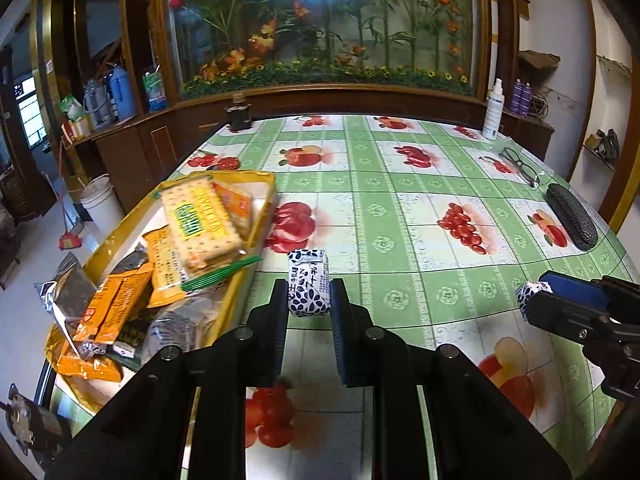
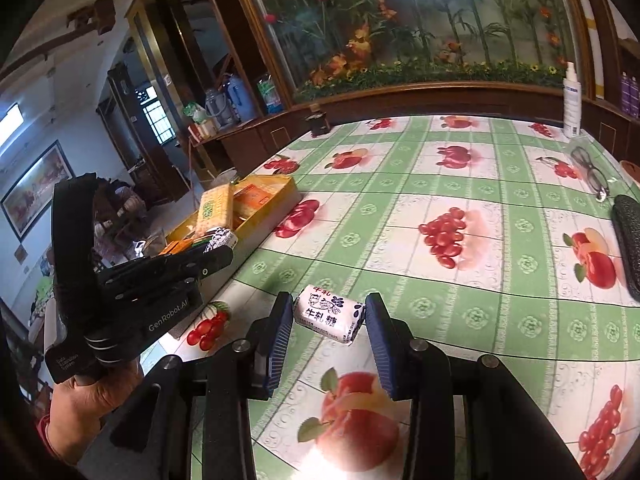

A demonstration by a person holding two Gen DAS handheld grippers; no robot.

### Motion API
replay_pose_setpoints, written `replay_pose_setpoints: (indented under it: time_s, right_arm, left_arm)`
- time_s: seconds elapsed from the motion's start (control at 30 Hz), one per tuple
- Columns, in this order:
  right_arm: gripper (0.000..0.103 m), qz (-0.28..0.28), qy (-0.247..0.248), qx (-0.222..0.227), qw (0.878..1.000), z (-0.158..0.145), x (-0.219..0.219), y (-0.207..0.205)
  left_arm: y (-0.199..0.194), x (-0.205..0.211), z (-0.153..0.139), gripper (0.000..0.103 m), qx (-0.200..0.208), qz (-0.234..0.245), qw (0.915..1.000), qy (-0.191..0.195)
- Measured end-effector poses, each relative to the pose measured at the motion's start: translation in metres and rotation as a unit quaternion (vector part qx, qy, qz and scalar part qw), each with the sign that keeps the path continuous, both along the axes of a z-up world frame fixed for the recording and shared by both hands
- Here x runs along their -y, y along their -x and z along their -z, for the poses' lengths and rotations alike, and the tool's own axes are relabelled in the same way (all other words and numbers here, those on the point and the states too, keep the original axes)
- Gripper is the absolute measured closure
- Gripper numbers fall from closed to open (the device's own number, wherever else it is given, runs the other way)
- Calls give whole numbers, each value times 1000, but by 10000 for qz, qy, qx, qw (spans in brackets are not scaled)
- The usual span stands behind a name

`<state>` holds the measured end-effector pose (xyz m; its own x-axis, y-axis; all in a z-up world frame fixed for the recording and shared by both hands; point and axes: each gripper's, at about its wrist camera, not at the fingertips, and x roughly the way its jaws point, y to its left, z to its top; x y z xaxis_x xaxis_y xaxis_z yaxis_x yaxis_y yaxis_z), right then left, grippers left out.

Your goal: Organize snacks

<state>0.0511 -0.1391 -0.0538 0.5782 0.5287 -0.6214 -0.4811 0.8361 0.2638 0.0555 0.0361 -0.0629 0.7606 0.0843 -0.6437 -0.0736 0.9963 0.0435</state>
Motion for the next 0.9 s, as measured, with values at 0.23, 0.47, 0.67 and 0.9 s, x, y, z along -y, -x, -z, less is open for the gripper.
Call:
replay_pose_setpoints:
  time_s: [0.23, 0.47, 0.67, 0.9]
  right_arm:
    - [64, -245, 85, 49, 9997, -2, -26, 2]
    - [64, -394, 147, 98, 9991, -7, -44, 4]
    - [63, -517, 189, 108, 9984, -8, -58, 3]
    - [63, -732, 219, 123, 9970, -7, -82, 1]
  left_arm:
    - [10, -22, 0, 85, 20, -197, 9998, 34]
    - [17, -38, -2, 85, 86, -323, 9994, 87]
    - [25, -50, -5, 85, 164, -404, 9990, 137]
    - [33, -69, -6, 85, 201, -542, 9981, 201]
